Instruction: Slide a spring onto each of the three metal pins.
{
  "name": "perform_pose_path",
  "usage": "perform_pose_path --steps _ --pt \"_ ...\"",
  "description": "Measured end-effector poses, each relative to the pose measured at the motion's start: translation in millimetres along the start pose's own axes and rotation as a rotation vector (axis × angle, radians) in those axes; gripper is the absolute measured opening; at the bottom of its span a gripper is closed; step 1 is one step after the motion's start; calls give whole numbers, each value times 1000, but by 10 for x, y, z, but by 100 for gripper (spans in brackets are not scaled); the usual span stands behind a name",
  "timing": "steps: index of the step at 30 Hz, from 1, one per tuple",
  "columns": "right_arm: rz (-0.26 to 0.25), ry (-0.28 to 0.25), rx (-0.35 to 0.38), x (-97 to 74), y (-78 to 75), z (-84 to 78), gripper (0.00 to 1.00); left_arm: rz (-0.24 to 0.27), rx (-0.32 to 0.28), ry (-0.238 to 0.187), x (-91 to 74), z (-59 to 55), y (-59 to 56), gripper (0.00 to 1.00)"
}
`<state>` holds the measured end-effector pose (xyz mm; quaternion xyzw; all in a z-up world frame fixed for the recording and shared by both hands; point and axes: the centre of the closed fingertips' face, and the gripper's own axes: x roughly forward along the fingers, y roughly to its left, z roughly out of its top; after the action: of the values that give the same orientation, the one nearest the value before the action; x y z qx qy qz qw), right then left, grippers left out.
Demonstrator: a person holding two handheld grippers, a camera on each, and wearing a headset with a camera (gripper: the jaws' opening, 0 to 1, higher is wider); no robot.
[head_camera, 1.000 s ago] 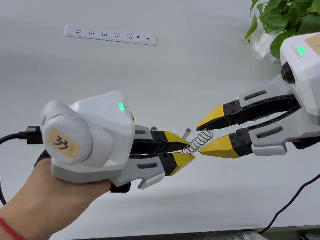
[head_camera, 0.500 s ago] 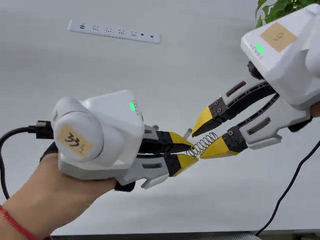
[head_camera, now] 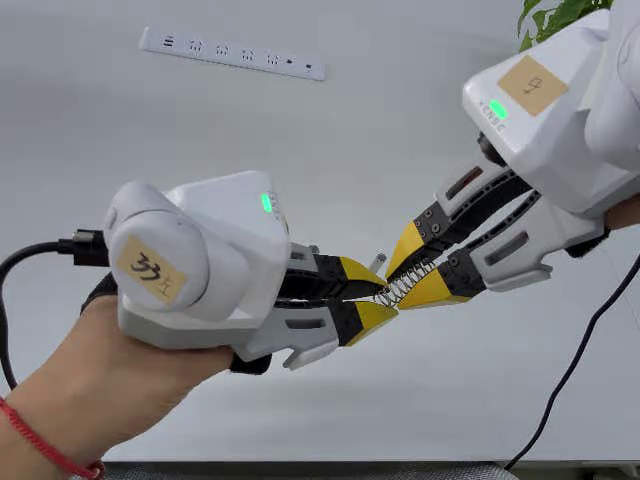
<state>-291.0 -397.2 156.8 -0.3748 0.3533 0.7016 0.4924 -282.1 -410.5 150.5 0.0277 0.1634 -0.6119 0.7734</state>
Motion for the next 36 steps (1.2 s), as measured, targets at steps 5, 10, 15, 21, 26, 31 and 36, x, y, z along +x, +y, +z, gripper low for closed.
perform_pose_path --steps 5,10,15,21,26,31,36 --pt "-2 6 2 9 -12 -20 8 1 -1 2 -1 -9 5 6" --pt "-6 1 4 16 0 4 7 1 -4 -2 -3 -11 5 6" --pt "-7 -1 9 27 9 18 7 0 -4 -3 -9 -16 0 6" --pt "-3 7 9 41 11 20 7 -3 0 -1 -11 -24 -6 7" --pt "-2 3 19 35 2 12 7 -4 -5 -8 -31 -28 -9 7" --pt "-13 -5 36 0 -21 -15 7 16 -12 -8 -89 -57 38 14" --pt "-42 -6 62 -68 -73 -68 7 54 -20 -3 -217 -114 125 18"
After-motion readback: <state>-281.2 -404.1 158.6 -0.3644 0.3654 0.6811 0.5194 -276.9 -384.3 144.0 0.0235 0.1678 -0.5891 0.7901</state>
